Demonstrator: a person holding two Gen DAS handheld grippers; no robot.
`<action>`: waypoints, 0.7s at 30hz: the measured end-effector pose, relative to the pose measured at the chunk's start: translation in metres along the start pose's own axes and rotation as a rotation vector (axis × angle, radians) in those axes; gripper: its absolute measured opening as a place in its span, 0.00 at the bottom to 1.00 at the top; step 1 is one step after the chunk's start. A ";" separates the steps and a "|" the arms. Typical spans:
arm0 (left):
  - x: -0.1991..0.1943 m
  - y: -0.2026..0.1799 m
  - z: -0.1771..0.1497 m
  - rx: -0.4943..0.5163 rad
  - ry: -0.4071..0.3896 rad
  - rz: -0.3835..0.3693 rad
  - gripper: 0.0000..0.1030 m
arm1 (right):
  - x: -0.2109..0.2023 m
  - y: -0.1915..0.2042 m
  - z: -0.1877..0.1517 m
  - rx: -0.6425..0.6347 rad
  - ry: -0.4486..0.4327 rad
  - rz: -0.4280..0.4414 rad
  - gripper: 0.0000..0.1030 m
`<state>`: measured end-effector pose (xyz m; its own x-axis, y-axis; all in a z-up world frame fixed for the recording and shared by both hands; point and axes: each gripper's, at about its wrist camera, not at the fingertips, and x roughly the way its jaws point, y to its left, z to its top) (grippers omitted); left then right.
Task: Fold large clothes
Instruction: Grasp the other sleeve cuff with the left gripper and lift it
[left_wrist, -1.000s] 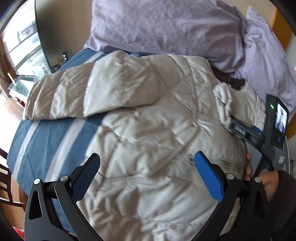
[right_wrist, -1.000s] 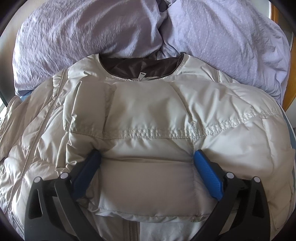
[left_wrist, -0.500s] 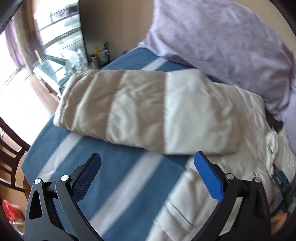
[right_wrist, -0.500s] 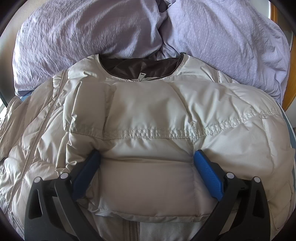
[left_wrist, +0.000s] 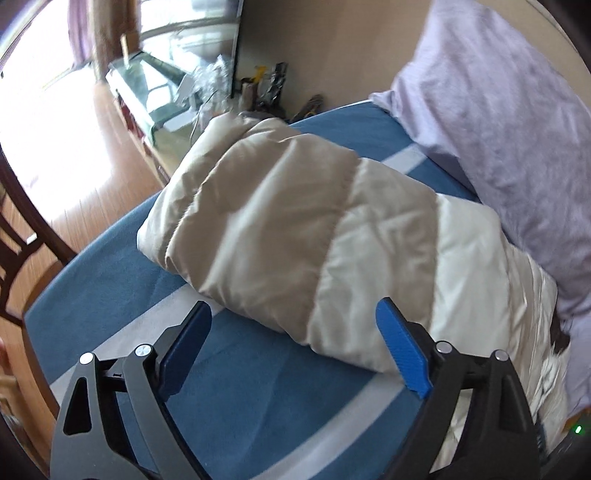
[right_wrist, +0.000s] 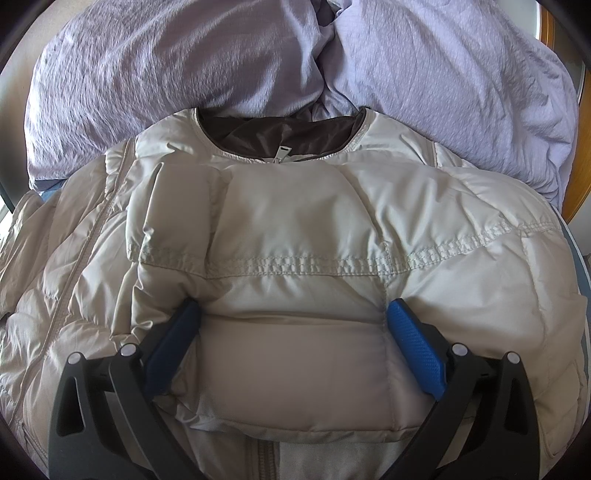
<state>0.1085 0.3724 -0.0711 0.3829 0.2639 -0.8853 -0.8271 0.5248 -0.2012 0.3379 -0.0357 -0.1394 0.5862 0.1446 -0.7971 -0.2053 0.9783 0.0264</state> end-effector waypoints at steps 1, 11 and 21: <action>0.003 0.002 0.001 -0.012 0.008 -0.004 0.85 | 0.000 0.000 0.000 0.000 0.000 0.001 0.98; 0.016 0.012 0.015 -0.117 -0.019 0.028 0.63 | 0.000 0.000 -0.001 0.000 0.001 0.004 0.98; 0.006 0.009 0.025 -0.091 -0.072 0.057 0.06 | -0.001 0.000 -0.001 -0.001 0.001 0.006 0.98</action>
<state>0.1133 0.3988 -0.0679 0.3601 0.3506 -0.8645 -0.8810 0.4326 -0.1916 0.3363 -0.0360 -0.1393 0.5846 0.1503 -0.7973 -0.2095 0.9773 0.0306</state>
